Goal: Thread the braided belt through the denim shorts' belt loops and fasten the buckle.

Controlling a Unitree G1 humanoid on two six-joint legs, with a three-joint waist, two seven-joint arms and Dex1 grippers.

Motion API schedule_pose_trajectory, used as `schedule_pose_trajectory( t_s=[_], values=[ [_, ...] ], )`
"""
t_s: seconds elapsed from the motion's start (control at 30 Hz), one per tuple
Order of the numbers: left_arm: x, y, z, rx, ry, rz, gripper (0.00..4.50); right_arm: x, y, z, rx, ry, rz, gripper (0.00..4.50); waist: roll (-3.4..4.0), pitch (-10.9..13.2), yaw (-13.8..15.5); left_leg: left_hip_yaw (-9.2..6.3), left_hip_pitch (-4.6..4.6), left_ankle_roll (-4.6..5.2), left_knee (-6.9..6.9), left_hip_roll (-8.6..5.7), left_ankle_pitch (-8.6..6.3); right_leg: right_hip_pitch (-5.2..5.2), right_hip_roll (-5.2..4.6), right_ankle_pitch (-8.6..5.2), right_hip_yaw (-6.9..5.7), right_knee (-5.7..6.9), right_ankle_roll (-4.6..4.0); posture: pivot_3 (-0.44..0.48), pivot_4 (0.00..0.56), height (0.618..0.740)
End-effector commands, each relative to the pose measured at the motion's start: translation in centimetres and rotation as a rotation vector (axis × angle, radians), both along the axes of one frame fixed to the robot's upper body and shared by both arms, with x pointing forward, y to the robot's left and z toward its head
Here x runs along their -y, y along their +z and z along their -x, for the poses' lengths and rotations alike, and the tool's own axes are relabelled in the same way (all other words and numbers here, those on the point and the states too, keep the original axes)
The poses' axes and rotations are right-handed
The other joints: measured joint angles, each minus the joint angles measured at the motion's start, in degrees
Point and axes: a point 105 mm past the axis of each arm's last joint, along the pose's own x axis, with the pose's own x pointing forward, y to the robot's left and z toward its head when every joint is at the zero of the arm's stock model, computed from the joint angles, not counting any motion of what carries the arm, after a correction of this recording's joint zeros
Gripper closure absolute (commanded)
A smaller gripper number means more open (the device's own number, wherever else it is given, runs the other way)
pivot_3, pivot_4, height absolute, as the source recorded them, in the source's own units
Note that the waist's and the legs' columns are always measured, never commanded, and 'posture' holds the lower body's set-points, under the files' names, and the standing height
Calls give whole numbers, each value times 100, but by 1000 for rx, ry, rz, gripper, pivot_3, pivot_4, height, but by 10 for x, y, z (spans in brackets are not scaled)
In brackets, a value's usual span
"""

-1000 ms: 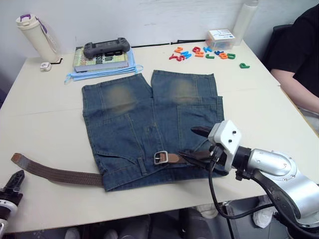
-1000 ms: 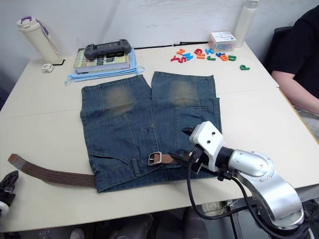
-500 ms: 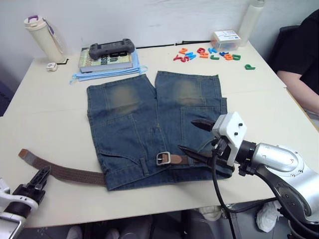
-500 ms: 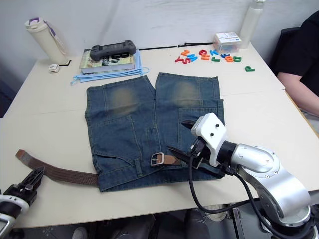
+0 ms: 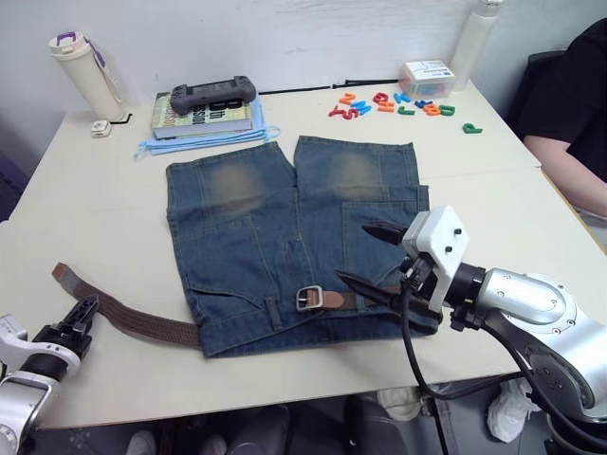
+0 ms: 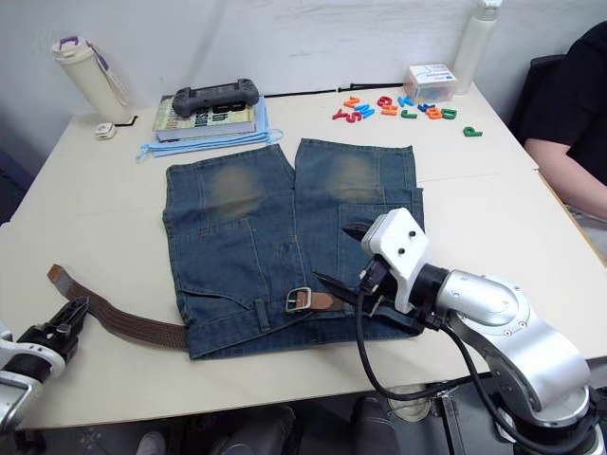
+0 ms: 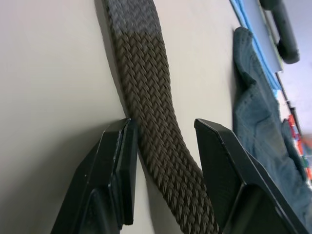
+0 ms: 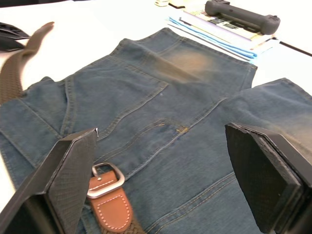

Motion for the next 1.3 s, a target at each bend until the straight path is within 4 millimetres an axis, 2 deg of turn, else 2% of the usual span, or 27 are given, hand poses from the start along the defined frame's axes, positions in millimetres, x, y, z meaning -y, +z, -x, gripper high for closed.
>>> schedule_pose_trajectory(
  t_s=[0.03, 0.2, 0.37, 0.5, 0.6, 0.7, 0.77, 0.93, 1.03, 1.2, 1.3],
  values=[
    [-30, 21, -1, 11, 30, -86, 2315, -9, 10, 19, 48, 124, -2, 30, -21, 2, -26, 2, -1, -9, 0, 20, -6, 0, 20, 4, -3, -11, -11, 0, 150, 730],
    [-57, 25, -12, -16, 50, -132, 2315, -7, 8, 20, 38, 170, 4, 30, -21, 2, -111, 16, 1, -12, -13, 43, -16, -10, 40, -2, 0, -23, -31, 0, 150, 730],
    [-59, 9, -21, -118, -9, -181, 2315, -6, 12, 19, 54, 178, 0, 30, -20, 2, -167, 47, 1, 5, -16, 50, -28, -13, 42, -2, -2, -37, -31, 0, 150, 730],
    [-75, 14, -14, -62, 70, -178, 2315, -7, 18, 20, 67, 172, -26, 30, -15, 4, -192, 63, 4, 11, -17, 51, -32, -16, 36, -1, -1, -38, -30, 0, 150, 730],
    [-78, 23, -7, -17, 58, -188, 2315, -7, 18, 19, 66, 160, -35, 30, -18, 3, -243, 64, 4, 5, -14, 59, -34, -19, 42, -1, -1, -34, -30, 0, 150, 730],
    [-67, 29, 0, -10, -49, -250, 2315, -8, 17, 20, 61, 155, -41, 30, -18, 3, -289, 65, 3, 7, -14, 59, -35, -18, 41, -1, 0, -35, -30, 0, 150, 730],
    [-55, 29, 12, -25, -128, -269, 2315, -9, 16, 20, 58, 153, -41, 30, -24, 3, -314, 66, 1, 10, -13, 58, -37, -18, 40, -1, 1, -37, -30, 0, 150, 730],
    [-43, 14, 41, -77, -199, -197, 2315, -12, 15, 21, 55, 151, -51, 30, -21, 6, -308, 73, 2, 17, -14, 60, -43, -19, 39, -1, 0, -42, -30, 0, 150, 730],
    [-32, 13, 54, -56, -249, -141, 2315, -14, 15, 22, 53, 154, -58, 30, -22, 5, -310, 75, 2, 16, -12, 60, -44, -19, 39, -1, 1, -42, -30, 0, 150, 730],
    [13, 1, 90, -89, -448, 20, 2315, -17, 13, 23, 45, 161, -66, 30, -25, 9, -317, 82, 2, 22, -11, 62, -50, -17, 39, -2, 3, -48, -30, 0, 150, 730],
    [34, -9, 102, -112, -501, 105, 2315, -19, 14, 22, 46, 163, -70, 30, -20, 11, -308, 82, 3, 22, -13, 64, -52, -15, 39, -2, 1, -55, -30, 0, 150, 730]
  ],
)
